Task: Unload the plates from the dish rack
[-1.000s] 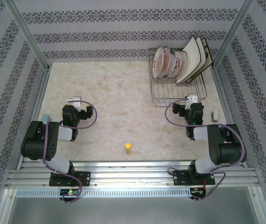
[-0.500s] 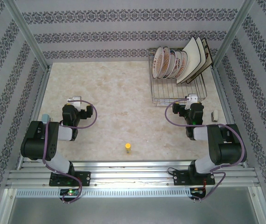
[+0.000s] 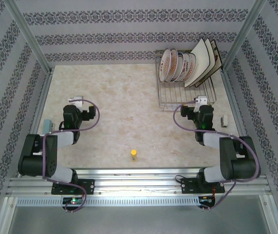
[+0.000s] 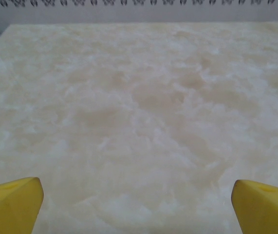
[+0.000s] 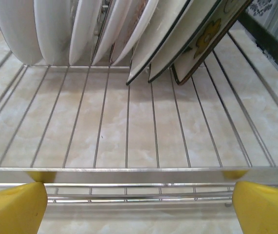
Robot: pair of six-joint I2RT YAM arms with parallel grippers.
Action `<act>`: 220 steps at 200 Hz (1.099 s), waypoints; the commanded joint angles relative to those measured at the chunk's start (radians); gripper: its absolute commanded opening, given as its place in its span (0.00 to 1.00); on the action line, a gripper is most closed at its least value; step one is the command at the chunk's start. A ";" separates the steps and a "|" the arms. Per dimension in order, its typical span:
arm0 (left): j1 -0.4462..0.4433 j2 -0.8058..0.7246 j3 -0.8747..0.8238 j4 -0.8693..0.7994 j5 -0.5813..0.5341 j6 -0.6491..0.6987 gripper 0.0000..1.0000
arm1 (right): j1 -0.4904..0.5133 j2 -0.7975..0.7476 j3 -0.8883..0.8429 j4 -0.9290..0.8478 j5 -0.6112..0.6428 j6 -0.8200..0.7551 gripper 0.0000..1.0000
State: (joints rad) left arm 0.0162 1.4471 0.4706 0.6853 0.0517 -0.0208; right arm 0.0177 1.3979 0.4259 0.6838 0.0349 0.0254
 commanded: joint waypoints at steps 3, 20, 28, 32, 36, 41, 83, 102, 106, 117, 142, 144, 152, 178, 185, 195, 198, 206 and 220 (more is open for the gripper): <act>-0.002 -0.063 0.046 -0.196 0.003 -0.040 1.00 | 0.014 -0.085 0.073 -0.243 -0.001 0.030 0.98; -0.004 -0.091 0.073 -0.288 0.007 -0.043 1.00 | 0.030 -0.114 0.079 -0.320 0.046 0.041 0.98; -0.005 -0.106 0.088 -0.331 0.002 -0.049 1.00 | 0.039 -0.133 0.076 -0.348 0.054 0.043 0.98; -0.005 -0.113 0.095 -0.352 0.001 -0.050 1.00 | 0.044 -0.140 0.073 -0.358 0.062 0.044 0.98; -0.005 -0.121 0.101 -0.375 0.002 -0.053 1.00 | 0.050 -0.151 0.071 -0.377 0.080 0.049 0.98; -0.007 -0.132 0.109 -0.403 0.001 -0.056 1.00 | 0.056 -0.161 0.070 -0.402 0.086 0.054 0.98; -0.015 -0.223 0.192 -0.675 -0.055 -0.107 1.00 | 0.124 -0.294 0.118 -0.714 0.221 0.118 0.98; -0.015 -0.219 0.280 -0.830 -0.068 -0.138 1.00 | 0.128 -0.309 0.235 -0.940 0.255 0.141 0.98; -0.015 -0.215 0.301 -0.859 -0.066 -0.145 1.00 | 0.128 -0.301 0.265 -0.997 0.263 0.150 0.98; -0.015 -0.197 0.360 -0.953 -0.049 -0.154 1.00 | 0.130 -0.271 0.361 -1.135 0.278 0.161 0.98; -0.014 -0.171 0.469 -1.109 0.013 -0.155 1.00 | 0.171 -0.232 0.520 -1.278 0.294 0.166 0.98; -0.015 -0.170 0.478 -1.119 0.019 -0.154 1.00 | 0.177 -0.232 0.528 -1.278 0.292 0.163 0.98; -0.015 -0.166 0.519 -1.162 0.033 -0.145 1.00 | 0.198 -0.231 0.562 -1.270 0.289 0.156 0.98; -0.016 -0.119 0.673 -1.290 0.089 -0.100 1.00 | 0.218 -0.126 0.792 -1.312 0.220 0.160 0.98; -0.015 -0.095 0.720 -1.334 0.105 -0.080 1.00 | 0.221 -0.062 0.890 -1.341 0.206 0.159 0.98; -0.016 -0.059 0.773 -1.374 0.111 -0.061 1.00 | 0.229 0.021 0.996 -1.360 0.204 0.156 0.98; -0.016 -0.053 0.789 -1.375 0.108 -0.058 1.00 | 0.233 0.048 1.026 -1.364 0.204 0.153 0.98; -0.015 -0.022 0.814 -1.379 0.111 -0.046 1.00 | 0.239 0.101 1.100 -1.369 0.203 0.149 0.98; -0.016 0.035 0.873 -1.384 0.124 -0.039 1.00 | 0.250 0.235 1.237 -1.380 0.204 0.143 0.97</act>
State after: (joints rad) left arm 0.0116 1.4025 1.2579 -0.5747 0.1333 -0.1097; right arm 0.2417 1.4475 1.4693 -0.6220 0.2543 0.1730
